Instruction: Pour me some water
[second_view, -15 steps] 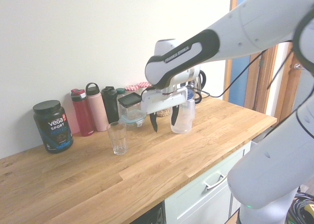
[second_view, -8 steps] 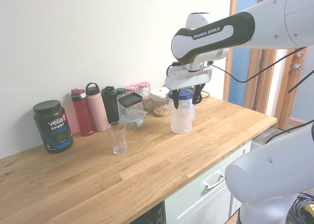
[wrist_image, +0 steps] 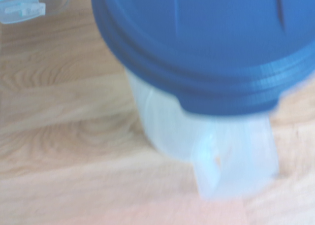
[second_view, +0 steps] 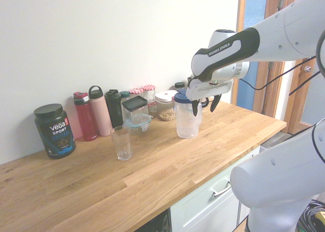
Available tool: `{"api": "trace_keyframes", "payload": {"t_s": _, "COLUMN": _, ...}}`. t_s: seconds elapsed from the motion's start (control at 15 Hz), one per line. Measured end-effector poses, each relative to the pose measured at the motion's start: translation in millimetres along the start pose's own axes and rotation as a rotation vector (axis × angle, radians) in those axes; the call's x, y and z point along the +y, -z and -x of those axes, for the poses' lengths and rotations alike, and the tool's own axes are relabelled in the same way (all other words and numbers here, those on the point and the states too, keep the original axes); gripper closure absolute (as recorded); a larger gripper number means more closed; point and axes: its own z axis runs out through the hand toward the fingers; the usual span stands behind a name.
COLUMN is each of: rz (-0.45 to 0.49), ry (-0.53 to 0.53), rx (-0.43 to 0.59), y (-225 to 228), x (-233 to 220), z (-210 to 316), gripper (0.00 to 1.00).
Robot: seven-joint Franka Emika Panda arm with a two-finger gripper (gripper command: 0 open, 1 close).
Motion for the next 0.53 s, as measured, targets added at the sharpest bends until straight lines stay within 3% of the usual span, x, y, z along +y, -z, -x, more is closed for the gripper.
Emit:
{"api": "trace_keyframes", "payload": {"t_s": 0.07, "rz": -0.005, "ry": 0.013, "rx": 0.011, "y": -6, "x": -2, "z": -3, "gripper": 1.00}}
{"api": "trace_keyframes", "payload": {"t_s": 0.53, "rz": -0.021, "ry": 0.044, "rx": 0.054, "y": -16, "x": -19, "z": -10, "gripper": 1.00}}
